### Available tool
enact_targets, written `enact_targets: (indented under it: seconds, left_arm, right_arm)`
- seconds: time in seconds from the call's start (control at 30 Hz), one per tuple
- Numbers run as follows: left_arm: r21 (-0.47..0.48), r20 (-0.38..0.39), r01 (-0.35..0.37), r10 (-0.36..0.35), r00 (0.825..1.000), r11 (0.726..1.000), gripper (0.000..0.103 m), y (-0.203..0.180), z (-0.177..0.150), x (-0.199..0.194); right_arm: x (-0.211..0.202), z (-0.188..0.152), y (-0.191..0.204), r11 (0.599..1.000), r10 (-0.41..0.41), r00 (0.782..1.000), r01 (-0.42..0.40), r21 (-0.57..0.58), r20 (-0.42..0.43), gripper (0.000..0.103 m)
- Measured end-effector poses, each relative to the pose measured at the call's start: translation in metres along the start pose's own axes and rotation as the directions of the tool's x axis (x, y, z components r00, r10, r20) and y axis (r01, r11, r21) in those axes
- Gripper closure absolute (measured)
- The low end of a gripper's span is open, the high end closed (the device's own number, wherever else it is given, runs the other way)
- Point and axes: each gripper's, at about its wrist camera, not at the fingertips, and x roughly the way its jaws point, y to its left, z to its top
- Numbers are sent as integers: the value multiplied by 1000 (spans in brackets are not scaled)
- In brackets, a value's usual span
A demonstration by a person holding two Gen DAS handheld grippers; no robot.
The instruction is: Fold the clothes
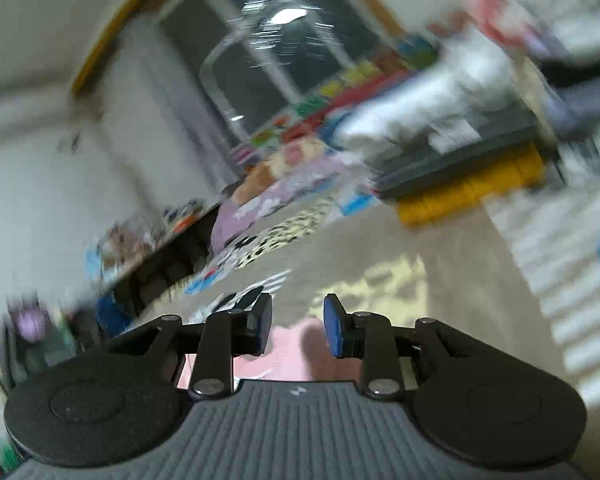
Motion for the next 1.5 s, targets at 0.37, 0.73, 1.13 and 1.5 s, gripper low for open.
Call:
enact_targets:
  seconds: [0.37, 0.73, 1.13, 1.5]
  left_arm:
    - [-112, -208, -30, 6, 978, 993, 67, 36, -18, 42]
    - [109, -193, -111, 130, 973, 988, 65, -2, -22, 44]
    - [332, -72, -112, 144, 987, 937, 58, -69, -45, -23]
    - [436, -138, -103, 179, 974, 894, 53, -68, -67, 2]
  right_arm:
    - [45, -12, -25, 995, -39, 978, 56, 78, -203, 74]
    - [29, -15, -19, 998, -43, 984, 52, 48, -172, 74]
    - [-43, -20, 50, 949, -27, 994, -6, -316, -102, 60]
    - [-26, -49, 71, 882, -81, 972, -34, -470, -222, 51]
